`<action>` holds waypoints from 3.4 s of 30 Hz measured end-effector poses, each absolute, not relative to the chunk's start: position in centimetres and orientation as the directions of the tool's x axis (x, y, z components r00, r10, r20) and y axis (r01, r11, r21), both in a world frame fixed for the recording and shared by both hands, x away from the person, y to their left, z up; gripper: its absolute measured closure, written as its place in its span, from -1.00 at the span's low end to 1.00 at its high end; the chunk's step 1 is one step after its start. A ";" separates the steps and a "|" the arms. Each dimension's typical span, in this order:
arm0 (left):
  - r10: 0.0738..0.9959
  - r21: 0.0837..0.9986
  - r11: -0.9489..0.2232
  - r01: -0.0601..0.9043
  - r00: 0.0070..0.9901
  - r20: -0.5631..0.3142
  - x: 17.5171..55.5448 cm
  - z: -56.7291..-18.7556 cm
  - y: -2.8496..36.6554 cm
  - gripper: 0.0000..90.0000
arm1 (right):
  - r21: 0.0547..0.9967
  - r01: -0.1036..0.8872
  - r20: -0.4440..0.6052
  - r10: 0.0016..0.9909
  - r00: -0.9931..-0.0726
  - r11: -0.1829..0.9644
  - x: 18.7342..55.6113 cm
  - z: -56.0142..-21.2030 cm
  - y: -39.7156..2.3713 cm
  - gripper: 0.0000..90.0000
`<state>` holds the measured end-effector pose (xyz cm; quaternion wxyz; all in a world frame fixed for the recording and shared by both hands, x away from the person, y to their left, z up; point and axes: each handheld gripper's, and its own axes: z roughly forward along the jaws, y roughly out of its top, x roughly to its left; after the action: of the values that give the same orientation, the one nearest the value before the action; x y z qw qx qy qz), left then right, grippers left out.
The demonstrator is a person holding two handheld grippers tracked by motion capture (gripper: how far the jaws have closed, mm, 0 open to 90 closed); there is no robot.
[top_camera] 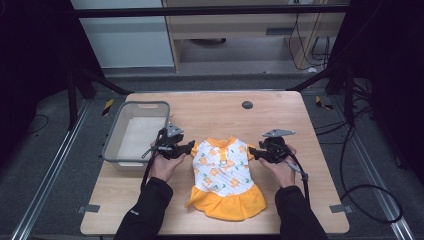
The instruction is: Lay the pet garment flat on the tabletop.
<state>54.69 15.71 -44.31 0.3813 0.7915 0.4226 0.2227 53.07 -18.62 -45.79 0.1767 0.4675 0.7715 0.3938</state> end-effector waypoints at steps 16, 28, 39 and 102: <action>0.848 0.705 -0.400 0.586 0.529 0.042 57.1 -49.0 14.1 0.22 | 0.747 0.606 0.069 0.874 -0.481 0.274 57.0 -49.8 -17.8 0.19; 0.850 0.711 -0.378 0.592 0.527 0.012 56.4 -49.6 13.6 0.88 | 0.741 0.599 0.064 0.856 -0.512 0.303 56.3 -50.0 -16.6 0.90; 0.848 0.798 -0.347 0.492 0.528 0.044 56.1 -44.9 13.8 0.95 | 0.837 0.498 0.084 0.845 -0.528 0.228 55.6 -46.4 -17.6 0.91; 0.755 0.671 -0.454 0.586 0.653 -0.059 43.3 -48.8 16.5 0.93 | 0.695 0.620 0.085 0.816 -0.572 0.363 40.7 -49.8 -18.6 0.76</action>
<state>43.31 16.52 -48.84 0.3392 0.8434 0.3976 0.1248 40.73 -18.57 -49.83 0.1387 0.4411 0.8138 0.3521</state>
